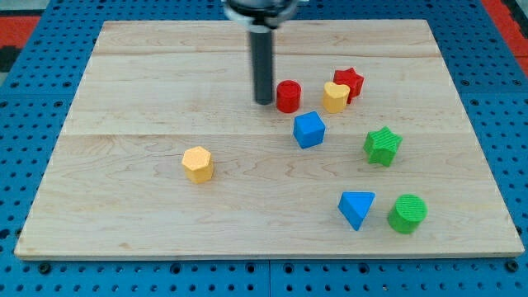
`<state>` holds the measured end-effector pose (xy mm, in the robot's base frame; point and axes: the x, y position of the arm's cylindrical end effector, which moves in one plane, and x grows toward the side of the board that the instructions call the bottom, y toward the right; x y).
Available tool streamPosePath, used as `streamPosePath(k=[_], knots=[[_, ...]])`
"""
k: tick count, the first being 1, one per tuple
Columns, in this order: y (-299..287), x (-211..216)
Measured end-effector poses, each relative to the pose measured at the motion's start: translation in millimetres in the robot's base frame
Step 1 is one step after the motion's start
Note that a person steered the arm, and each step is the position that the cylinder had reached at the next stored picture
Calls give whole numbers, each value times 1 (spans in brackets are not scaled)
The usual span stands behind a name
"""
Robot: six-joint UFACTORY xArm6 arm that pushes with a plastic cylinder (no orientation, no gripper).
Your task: Push the yellow hexagon towards the bottom center of the board
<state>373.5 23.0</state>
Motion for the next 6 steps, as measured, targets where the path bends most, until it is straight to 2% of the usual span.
streamPosePath(k=[1,2,3,4,5,6], knots=[[-12,1],[-105,15],[-128,54],[-117,116],[-130,135],[-191,141]])
